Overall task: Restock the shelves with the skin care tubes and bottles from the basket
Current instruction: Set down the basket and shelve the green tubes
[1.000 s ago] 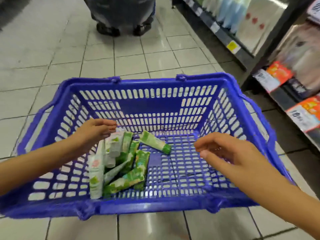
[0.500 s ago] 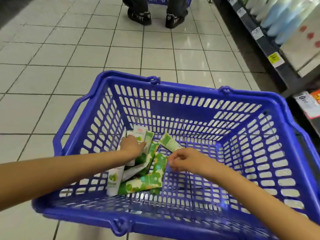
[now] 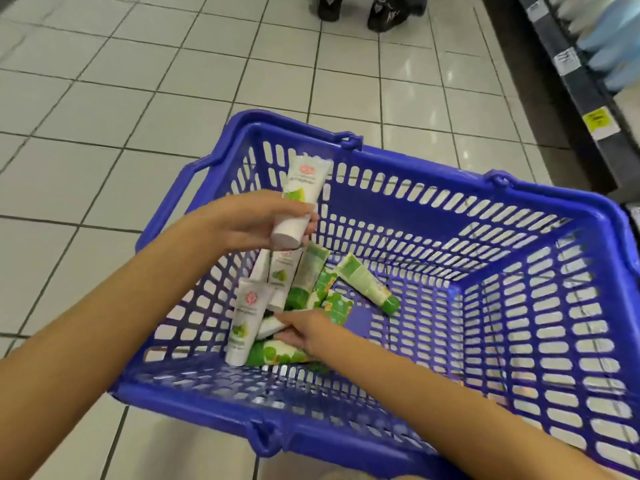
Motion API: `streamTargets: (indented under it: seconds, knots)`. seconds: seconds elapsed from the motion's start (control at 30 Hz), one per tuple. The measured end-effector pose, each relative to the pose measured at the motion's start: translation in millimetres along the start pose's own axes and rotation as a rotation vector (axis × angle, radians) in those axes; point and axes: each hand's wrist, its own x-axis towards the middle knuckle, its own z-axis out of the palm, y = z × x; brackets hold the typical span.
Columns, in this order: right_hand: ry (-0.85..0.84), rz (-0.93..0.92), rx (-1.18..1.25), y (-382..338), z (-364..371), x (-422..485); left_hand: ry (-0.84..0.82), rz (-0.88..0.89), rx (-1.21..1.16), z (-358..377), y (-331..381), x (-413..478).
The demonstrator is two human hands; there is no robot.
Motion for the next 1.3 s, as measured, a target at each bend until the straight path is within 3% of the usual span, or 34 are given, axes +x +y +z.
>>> streamTargets:
  seconds: [0.13,0.37,0.47,0.63,0.8,0.97,1.17,1.3]
  knots:
    - [0.128,-0.121,-0.007,8,-12,-1,0.141,0.020,0.129,-1,-9,-3]
    - [-0.049,-0.454,0.205,-47,-105,-97,0.089,0.177,0.109,43,-14,5]
    - [-0.201,-0.539,0.423,-51,-146,-145,-0.099,0.188,0.119,101,-19,9]
    - [-0.197,-0.752,0.491,-16,-229,-225,-0.597,0.167,0.078,231,-19,6]
    - [0.013,-0.947,0.634,69,-312,-312,-0.890,0.094,0.171,362,-46,-10]
    - [0.233,-0.942,0.891,187,-364,-363,-1.098,-0.109,0.306,471,-114,-40]
    - [0.481,-1.010,1.074,333,-378,-368,-1.124,-0.250,0.627,536,-238,-73]
    - [0.555,-1.026,1.228,420,-385,-357,-1.117,-0.331,0.669,562,-303,-91]
